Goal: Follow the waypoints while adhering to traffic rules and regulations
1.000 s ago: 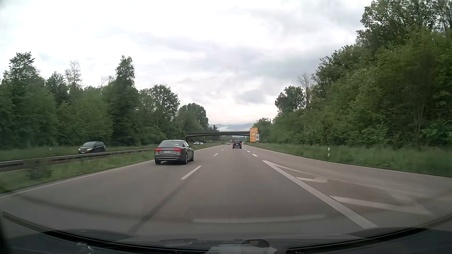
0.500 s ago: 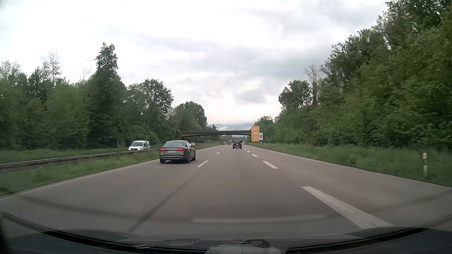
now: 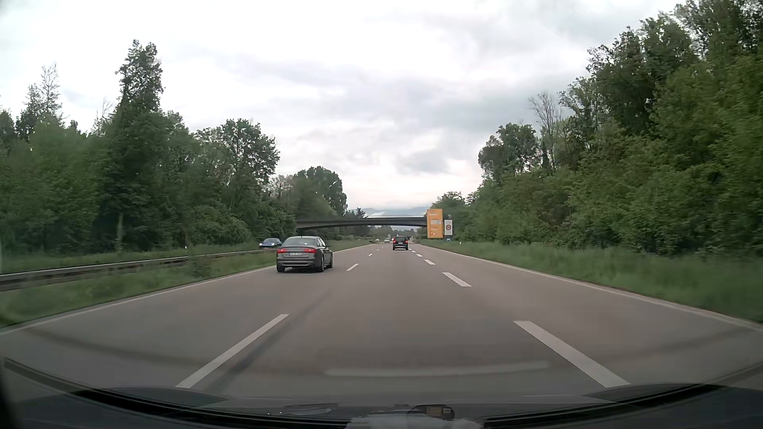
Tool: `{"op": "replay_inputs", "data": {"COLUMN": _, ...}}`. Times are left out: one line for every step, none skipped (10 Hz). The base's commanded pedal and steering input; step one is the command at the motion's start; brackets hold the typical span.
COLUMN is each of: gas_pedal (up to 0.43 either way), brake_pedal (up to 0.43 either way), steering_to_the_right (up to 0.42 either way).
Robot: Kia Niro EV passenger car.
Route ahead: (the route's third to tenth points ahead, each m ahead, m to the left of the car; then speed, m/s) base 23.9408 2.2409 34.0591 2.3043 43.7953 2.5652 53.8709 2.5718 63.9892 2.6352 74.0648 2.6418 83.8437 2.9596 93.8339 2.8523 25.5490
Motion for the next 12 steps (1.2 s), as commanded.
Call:
{"op": "replay_inputs", "data": {"gas_pedal": 0.157, "brake_pedal": 0.000, "steering_to_the_right": 0.000}}
{"op": "replay_inputs", "data": {"gas_pedal": 0.157, "brake_pedal": 0.000, "steering_to_the_right": -0.001}}
{"op": "replay_inputs", "data": {"gas_pedal": 0.157, "brake_pedal": 0.000, "steering_to_the_right": -0.001}}
{"op": "replay_inputs", "data": {"gas_pedal": 0.157, "brake_pedal": 0.000, "steering_to_the_right": -0.001}}
{"op": "replay_inputs", "data": {"gas_pedal": 0.157, "brake_pedal": 0.000, "steering_to_the_right": -0.001}}
{"op": "replay_inputs", "data": {"gas_pedal": 0.157, "brake_pedal": 0.000, "steering_to_the_right": 0.000}}
{"op": "replay_inputs", "data": {"gas_pedal": 0.157, "brake_pedal": 0.000, "steering_to_the_right": 0.000}}
{"op": "replay_inputs", "data": {"gas_pedal": 0.157, "brake_pedal": 0.000, "steering_to_the_right": 0.000}}
{"op": "replay_inputs", "data": {"gas_pedal": 0.157, "brake_pedal": 0.000, "steering_to_the_right": 0.000}}
{"op": "replay_inputs", "data": {"gas_pedal": 0.157, "brake_pedal": 0.000, "steering_to_the_right": 0.000}}
{"op": "replay_inputs", "data": {"gas_pedal": 0.157, "brake_pedal": 0.000, "steering_to_the_right": 0.000}}
{"op": "replay_inputs", "data": {"gas_pedal": 0.157, "brake_pedal": 0.000, "steering_to_the_right": 0.000}}
